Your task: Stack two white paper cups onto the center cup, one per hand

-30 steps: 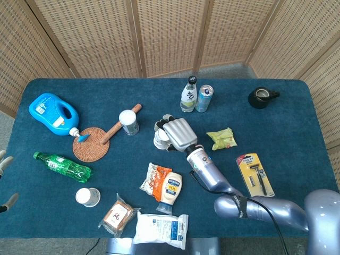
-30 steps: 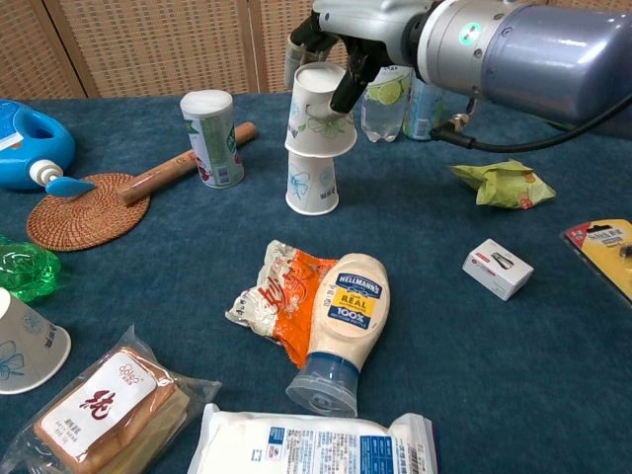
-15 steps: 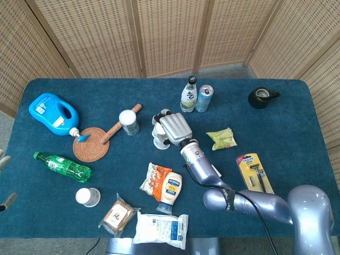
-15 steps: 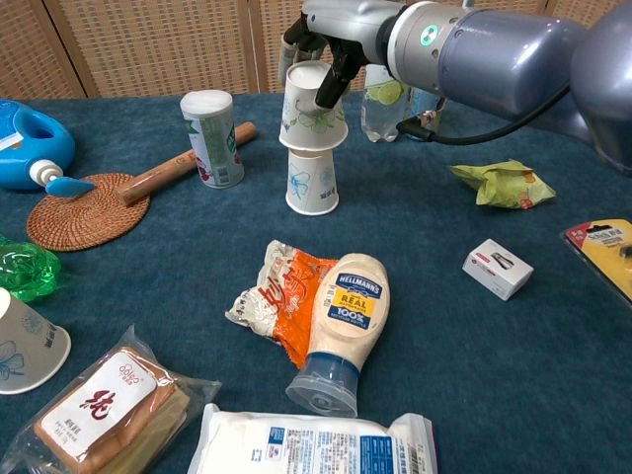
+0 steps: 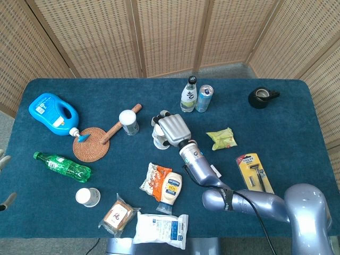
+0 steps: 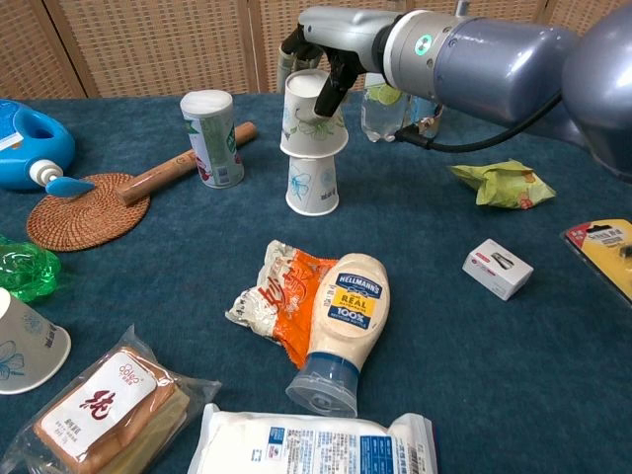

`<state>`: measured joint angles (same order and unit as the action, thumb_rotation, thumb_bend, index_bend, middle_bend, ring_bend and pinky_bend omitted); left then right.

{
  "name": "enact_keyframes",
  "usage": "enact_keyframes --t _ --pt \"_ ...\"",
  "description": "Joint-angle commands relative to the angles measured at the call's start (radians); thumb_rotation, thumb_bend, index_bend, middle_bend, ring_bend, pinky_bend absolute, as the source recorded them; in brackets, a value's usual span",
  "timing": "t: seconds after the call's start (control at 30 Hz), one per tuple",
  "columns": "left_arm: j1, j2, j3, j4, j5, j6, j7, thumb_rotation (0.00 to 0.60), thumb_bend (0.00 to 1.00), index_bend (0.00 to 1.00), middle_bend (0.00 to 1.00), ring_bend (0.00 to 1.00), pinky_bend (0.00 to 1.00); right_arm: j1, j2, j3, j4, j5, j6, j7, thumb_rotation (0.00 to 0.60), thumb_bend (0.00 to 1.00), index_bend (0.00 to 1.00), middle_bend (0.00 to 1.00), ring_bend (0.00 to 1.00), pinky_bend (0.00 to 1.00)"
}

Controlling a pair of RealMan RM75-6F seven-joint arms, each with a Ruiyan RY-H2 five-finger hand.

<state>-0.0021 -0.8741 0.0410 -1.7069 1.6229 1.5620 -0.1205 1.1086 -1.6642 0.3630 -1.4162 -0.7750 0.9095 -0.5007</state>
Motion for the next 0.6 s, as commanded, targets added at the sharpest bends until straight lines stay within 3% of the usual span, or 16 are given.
enact_keyframes --t 0.03,0.6 --pt "0.001 0.000 0.000 0.000 0.000 0.002 -0.001 0.600 0.33 0.00 0.00 0.00 0.09 0.002 -0.001 -0.006 0.004 0.008 -0.001 -0.003 0.600 0.42 0.34 0.44 0.19 0.46" --pt "0.000 0.000 -0.001 0.001 -0.002 -0.001 -0.002 0.600 0.33 0.00 0.00 0.00 0.09 0.020 0.017 -0.023 -0.012 0.078 -0.011 -0.032 0.600 0.42 0.30 0.41 0.17 0.46"
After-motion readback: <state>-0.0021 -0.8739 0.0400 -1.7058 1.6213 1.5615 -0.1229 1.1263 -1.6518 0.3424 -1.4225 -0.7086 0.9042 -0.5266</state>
